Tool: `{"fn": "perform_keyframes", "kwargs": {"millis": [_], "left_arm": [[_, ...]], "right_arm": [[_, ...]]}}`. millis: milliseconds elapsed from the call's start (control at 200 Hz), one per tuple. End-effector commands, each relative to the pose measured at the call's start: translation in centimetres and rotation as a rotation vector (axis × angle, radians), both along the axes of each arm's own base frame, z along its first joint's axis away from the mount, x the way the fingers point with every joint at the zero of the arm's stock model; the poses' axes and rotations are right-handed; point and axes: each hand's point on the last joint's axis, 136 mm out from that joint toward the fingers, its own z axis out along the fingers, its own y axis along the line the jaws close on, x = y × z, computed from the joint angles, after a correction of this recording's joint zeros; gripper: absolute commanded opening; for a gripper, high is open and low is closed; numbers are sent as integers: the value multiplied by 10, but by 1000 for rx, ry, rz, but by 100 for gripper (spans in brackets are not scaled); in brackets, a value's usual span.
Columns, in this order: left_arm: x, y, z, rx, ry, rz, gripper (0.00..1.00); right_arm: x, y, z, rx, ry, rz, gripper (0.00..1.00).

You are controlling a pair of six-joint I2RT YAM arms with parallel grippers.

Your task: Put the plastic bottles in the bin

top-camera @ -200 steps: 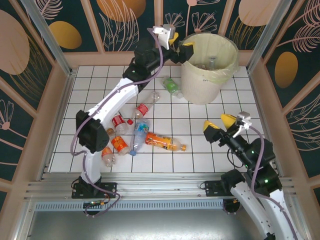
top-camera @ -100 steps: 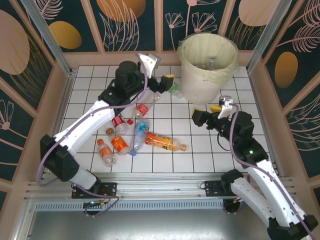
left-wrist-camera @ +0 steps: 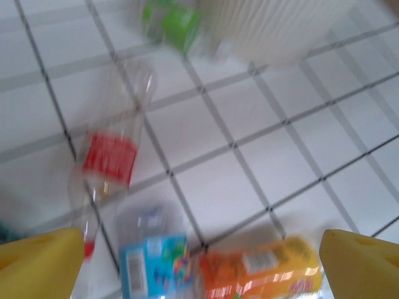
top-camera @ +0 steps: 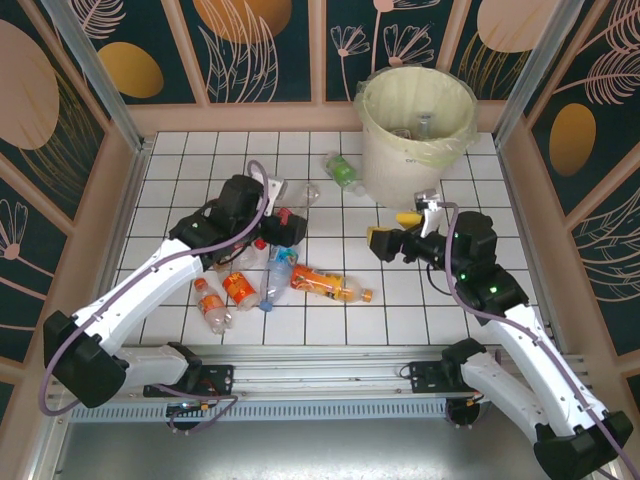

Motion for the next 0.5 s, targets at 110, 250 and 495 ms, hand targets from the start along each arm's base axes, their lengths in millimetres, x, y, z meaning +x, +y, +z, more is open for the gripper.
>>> {"fn": "perform_keyframes", "kwargs": {"millis": [110,250,495], "left_arm": [[-37,36,-71,129,302,172,94],[-45,43,-95,194,380,187,84],[-60,38,-124,212,482,142,80]], "right_arm": [[-25,14,18,15,-32,155,99],[-26,14,19,19,-33,155,99],[-26,13,19,18,-35,149,99]]}}
